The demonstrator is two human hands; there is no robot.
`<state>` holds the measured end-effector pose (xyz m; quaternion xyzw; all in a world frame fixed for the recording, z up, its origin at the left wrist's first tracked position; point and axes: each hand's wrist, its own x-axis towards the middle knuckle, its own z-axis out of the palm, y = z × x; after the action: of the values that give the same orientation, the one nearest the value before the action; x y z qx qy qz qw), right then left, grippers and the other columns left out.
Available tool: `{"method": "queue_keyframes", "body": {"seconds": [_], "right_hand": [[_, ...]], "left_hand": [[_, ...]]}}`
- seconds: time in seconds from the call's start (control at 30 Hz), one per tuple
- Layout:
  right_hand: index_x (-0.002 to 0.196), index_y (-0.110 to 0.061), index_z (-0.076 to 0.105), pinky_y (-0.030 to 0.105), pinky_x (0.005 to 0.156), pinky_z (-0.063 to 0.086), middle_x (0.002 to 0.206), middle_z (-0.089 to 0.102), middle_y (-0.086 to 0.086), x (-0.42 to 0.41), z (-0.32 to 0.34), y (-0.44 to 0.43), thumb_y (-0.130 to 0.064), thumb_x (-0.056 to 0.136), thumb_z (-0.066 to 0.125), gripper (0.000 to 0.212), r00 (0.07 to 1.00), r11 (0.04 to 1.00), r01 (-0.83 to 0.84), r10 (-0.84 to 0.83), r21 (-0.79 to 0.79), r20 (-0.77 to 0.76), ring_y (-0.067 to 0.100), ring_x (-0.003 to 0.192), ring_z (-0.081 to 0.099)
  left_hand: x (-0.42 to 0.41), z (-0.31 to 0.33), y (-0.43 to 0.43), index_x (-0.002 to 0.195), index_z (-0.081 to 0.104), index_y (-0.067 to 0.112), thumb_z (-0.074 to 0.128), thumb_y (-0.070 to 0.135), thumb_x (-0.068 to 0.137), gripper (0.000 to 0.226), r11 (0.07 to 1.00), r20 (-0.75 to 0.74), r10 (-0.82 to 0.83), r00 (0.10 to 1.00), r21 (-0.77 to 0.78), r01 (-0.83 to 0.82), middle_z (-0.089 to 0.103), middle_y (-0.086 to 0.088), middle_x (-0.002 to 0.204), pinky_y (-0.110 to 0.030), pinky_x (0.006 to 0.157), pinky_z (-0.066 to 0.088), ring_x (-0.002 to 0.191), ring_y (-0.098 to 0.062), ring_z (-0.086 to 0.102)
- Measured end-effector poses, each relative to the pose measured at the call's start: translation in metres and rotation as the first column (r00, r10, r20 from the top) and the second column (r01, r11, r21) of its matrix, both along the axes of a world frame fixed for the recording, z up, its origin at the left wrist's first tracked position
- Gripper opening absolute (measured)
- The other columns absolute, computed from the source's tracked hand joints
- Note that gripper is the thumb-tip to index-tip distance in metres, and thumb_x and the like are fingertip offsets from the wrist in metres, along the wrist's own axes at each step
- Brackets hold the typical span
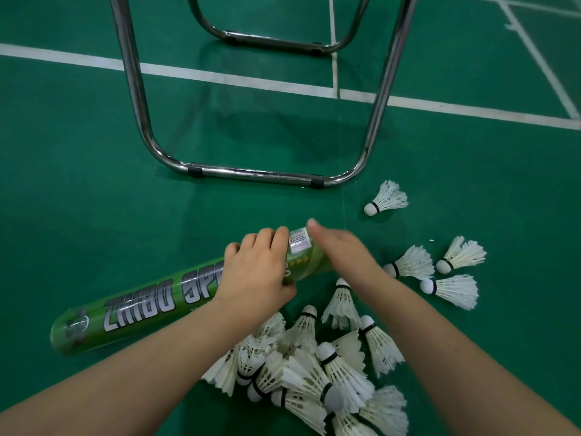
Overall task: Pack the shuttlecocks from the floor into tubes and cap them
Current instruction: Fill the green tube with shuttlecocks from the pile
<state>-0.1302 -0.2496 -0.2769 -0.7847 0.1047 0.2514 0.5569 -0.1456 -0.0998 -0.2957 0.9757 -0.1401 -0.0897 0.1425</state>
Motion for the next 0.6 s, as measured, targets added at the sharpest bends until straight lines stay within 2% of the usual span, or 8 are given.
{"method": "queue_keyframes", "body": {"seconds": [0.03,0.1,0.17,0.23,0.4,0.6], "right_hand": [[0.076,-0.025,0.067,0.019,0.075,0.045,0.079,0.068,-0.008,0.004,0.001,-0.009,-0.049,0.094,0.042,0.039,0.988,0.991,0.131,-0.128,-0.026,0.088,0.008,0.085,0.065],[0.065,-0.02,0.068,0.033,0.086,0.049,0.073,0.07,-0.005,0.016,-0.006,-0.036,-0.04,0.095,0.043,0.043,0.924,0.938,0.333,-0.304,-0.097,0.231,0.014,0.081,0.067],[0.065,-0.019,0.067,0.045,0.092,0.048,0.074,0.07,-0.001,0.027,-0.017,-0.063,-0.035,0.094,0.046,0.04,0.878,0.877,0.449,-0.398,-0.171,0.265,0.021,0.083,0.066],[0.068,-0.019,0.067,0.046,0.092,0.047,0.075,0.069,0.0,0.031,-0.029,-0.08,-0.032,0.094,0.046,0.036,0.863,0.833,0.497,-0.444,-0.243,0.243,0.022,0.085,0.064],[0.085,-0.007,0.068,0.038,0.08,0.047,0.093,0.069,0.015,0.015,-0.057,-0.088,-0.026,0.094,0.046,0.031,0.907,0.818,0.421,-0.382,-0.392,0.178,0.031,0.09,0.061],[0.082,-0.012,0.067,0.028,0.071,0.044,0.082,0.067,0.003,-0.026,-0.062,-0.067,-0.026,0.095,0.045,0.029,0.976,0.914,0.219,-0.203,-0.342,0.08,0.023,0.083,0.062]], "left_hand": [[0.004,-0.001,-0.003,0.137,0.021,0.021,0.063,0.042,0.077,0.076,1.0,-0.013,0.003,1.0,-0.003,-0.003,0.04,0.003,0.127,-0.037,0.097,0.032,0.116,-0.019,0.039],[0.011,-0.004,-0.006,0.135,0.023,0.021,0.063,0.042,0.078,0.073,1.0,-0.046,0.0,0.999,0.015,0.001,0.042,0.001,0.125,-0.038,0.096,0.033,0.115,-0.02,0.041],[0.016,-0.008,-0.008,0.135,0.023,0.021,0.063,0.042,0.078,0.073,0.999,-0.068,-0.006,0.998,0.034,0.009,0.043,0.001,0.125,-0.039,0.097,0.034,0.115,-0.021,0.041],[0.02,-0.012,-0.009,0.135,0.023,0.021,0.064,0.042,0.078,0.073,0.999,-0.075,-0.005,0.997,0.041,0.008,0.043,0.001,0.125,-0.039,0.098,0.034,0.115,-0.021,0.041],[0.02,-0.014,-0.016,0.135,0.022,0.021,0.062,0.044,0.079,0.073,0.997,-0.066,-0.029,0.997,0.07,0.034,0.043,0.001,0.125,-0.039,0.097,0.035,0.115,-0.021,0.042],[0.002,-0.018,-0.034,0.136,0.021,0.02,0.062,0.045,0.078,0.075,0.988,-0.046,-0.11,0.993,0.101,0.115,0.042,0.001,0.127,-0.037,0.096,0.035,0.117,-0.022,0.042]]}}
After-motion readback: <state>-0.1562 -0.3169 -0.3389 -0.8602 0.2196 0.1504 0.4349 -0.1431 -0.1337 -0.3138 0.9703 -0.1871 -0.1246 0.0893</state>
